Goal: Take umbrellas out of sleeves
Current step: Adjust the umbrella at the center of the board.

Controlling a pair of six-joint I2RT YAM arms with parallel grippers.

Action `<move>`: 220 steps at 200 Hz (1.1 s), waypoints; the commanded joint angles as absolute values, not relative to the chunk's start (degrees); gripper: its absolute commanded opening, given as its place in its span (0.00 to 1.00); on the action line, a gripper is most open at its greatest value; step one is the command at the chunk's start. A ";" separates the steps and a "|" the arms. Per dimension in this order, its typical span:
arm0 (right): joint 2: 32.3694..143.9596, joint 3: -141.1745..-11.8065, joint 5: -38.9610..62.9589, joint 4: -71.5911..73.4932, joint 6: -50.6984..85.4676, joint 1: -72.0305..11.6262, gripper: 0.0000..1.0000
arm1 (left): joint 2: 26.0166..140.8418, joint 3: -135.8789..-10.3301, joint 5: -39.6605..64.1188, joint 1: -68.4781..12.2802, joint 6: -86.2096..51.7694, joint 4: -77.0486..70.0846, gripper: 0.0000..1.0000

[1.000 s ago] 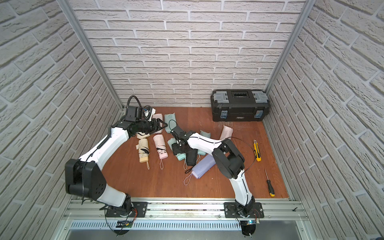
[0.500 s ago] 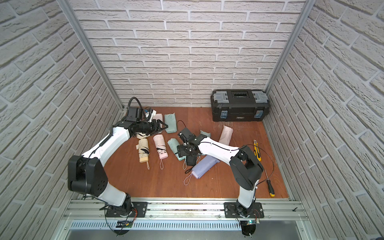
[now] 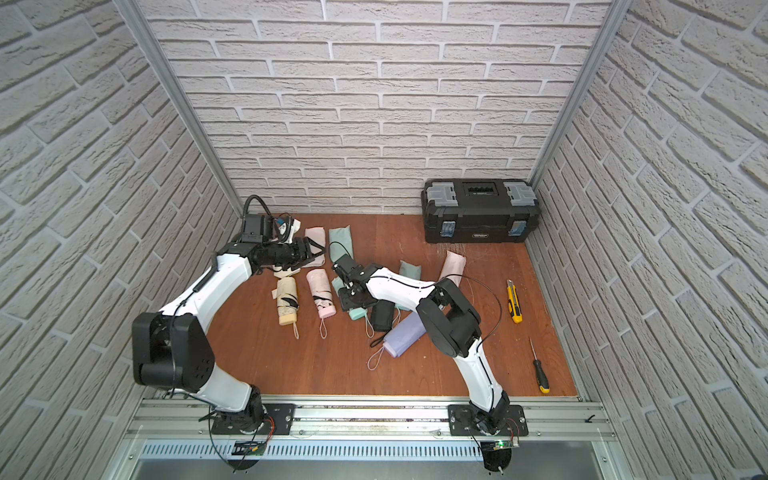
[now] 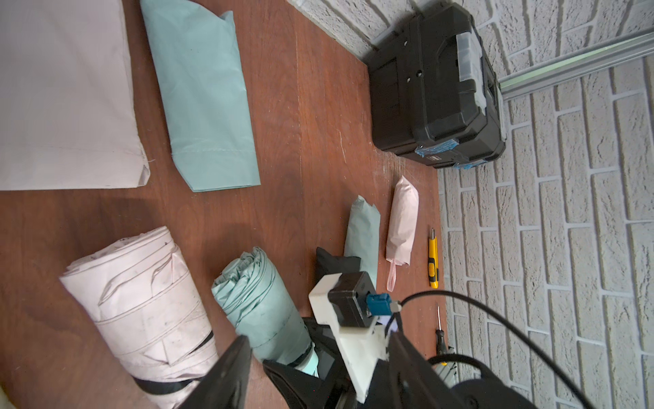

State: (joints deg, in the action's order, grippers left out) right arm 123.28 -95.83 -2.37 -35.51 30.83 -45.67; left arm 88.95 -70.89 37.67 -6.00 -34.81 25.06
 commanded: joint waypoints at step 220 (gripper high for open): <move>103.24 -76.30 -11.38 -34.67 34.87 -37.32 0.77 | 87.46 -69.87 39.43 -5.54 -35.33 23.07 0.64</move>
